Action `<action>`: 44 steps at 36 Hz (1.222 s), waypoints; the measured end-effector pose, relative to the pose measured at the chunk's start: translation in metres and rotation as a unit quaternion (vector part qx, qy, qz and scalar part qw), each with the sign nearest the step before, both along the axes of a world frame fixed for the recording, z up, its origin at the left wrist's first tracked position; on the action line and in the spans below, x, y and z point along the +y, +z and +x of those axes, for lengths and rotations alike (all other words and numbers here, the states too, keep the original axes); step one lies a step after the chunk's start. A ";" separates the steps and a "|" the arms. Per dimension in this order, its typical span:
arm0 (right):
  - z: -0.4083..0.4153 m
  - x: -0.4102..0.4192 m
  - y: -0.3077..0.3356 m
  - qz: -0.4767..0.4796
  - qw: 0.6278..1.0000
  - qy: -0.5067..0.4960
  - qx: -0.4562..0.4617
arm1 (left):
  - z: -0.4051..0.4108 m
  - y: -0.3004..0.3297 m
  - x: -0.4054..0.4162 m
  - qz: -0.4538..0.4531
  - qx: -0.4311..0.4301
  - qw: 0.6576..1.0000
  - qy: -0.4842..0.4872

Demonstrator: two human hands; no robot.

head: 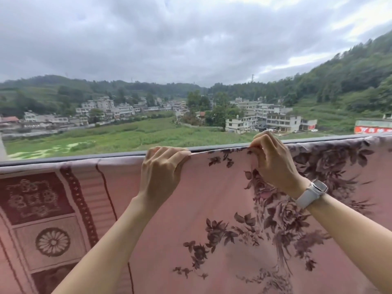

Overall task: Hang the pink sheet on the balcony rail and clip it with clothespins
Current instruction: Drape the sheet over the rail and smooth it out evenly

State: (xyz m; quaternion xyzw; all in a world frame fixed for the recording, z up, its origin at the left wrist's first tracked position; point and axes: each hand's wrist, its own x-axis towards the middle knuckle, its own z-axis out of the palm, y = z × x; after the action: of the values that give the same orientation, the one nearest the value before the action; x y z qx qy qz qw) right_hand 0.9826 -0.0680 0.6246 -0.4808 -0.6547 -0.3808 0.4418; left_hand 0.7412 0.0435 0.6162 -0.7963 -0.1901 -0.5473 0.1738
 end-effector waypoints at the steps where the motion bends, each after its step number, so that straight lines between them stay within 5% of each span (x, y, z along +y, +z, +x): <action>1: 0.002 -0.005 -0.001 0.011 1.000 0.004 -0.013 | 0.000 -0.004 -0.004 0.009 0.002 1.000 -0.007; 4: 0.005 -0.016 -0.008 -0.010 0.998 0.003 -0.061 | -0.001 -0.016 -0.009 0.013 0.043 0.999 -0.011; 8: 0.011 -0.015 -0.023 -0.156 0.973 -0.061 -0.160 | -0.004 -0.018 -0.008 -0.018 0.084 0.996 0.005; 11: 0.016 -0.013 -0.023 -0.187 0.972 -0.064 -0.124 | 0.000 -0.009 -0.008 -0.051 0.039 0.998 0.028; 16: 0.019 -0.013 -0.020 -0.101 0.994 -0.030 0.020 | 0.018 -0.007 0.005 -0.029 0.074 0.990 0.113; 20: 0.045 -0.020 -0.021 -0.043 0.983 -0.169 0.056 | 0.025 -0.017 0.010 -0.004 0.019 0.992 0.128; 24: 0.073 -0.021 -0.028 -0.094 0.963 -0.244 0.060 | 0.031 -0.025 0.015 -0.007 -0.014 0.991 0.133; 40: 0.085 -0.058 -0.069 -0.006 0.954 -0.296 0.043 | 0.029 -0.034 0.017 0.009 -0.055 0.995 0.078; 44: 0.087 -0.059 -0.079 -0.023 0.951 -0.305 0.038 | 0.046 -0.039 0.005 0.004 0.007 0.998 0.063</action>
State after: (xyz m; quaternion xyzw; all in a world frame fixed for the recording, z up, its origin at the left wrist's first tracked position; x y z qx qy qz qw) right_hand 1.0701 -0.1265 0.5457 -0.6819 -0.4678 -0.4638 0.3181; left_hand 0.7872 0.0487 0.5769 -0.7857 -0.2368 -0.5306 0.2121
